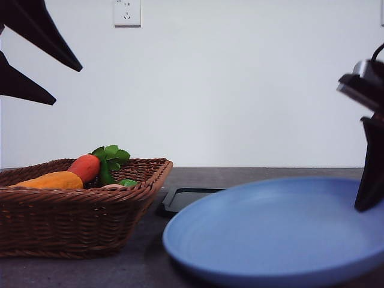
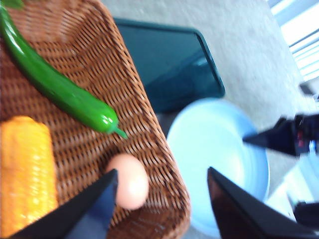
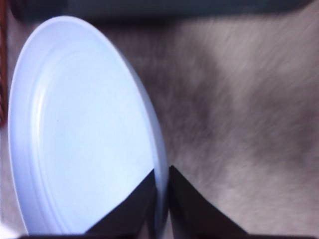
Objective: Transfer egg from basket to plate and serve
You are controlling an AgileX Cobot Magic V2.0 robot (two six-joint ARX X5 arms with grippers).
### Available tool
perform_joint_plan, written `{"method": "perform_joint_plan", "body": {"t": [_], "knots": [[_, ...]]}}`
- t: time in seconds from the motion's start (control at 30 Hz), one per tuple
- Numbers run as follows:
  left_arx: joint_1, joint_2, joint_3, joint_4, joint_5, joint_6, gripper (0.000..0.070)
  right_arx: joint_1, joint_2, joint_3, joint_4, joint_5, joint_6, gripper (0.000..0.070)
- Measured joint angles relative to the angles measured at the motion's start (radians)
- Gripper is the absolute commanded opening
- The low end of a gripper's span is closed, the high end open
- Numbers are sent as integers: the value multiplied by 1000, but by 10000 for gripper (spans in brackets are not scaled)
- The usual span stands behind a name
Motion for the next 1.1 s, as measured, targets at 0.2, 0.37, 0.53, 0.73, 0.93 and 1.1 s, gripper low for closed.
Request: {"method": "perform_joint_plan", "body": {"t": [0.2,0.37,0.53,0.73,0.93,1.1], "knots": [[-82,45,0,-35,-38,-20,393,-29,-109,0,-2,23,21,0],[-165,125,0,-29,-128,-23,414,-65,-155,0,-23,24,23,0],[-220,207,1,-24,-220,-23,447,-99,-192,0,-26,26,26,0],[-227,302,38,-11,-271,-22,447,-136,-231,0,-26,26,26,0],[-232,392,86,8,-271,-7,445,-157,-239,0,-27,26,26,0],[-246,449,87,12,-271,3,444,-158,-241,0,-27,26,26,0]]}}
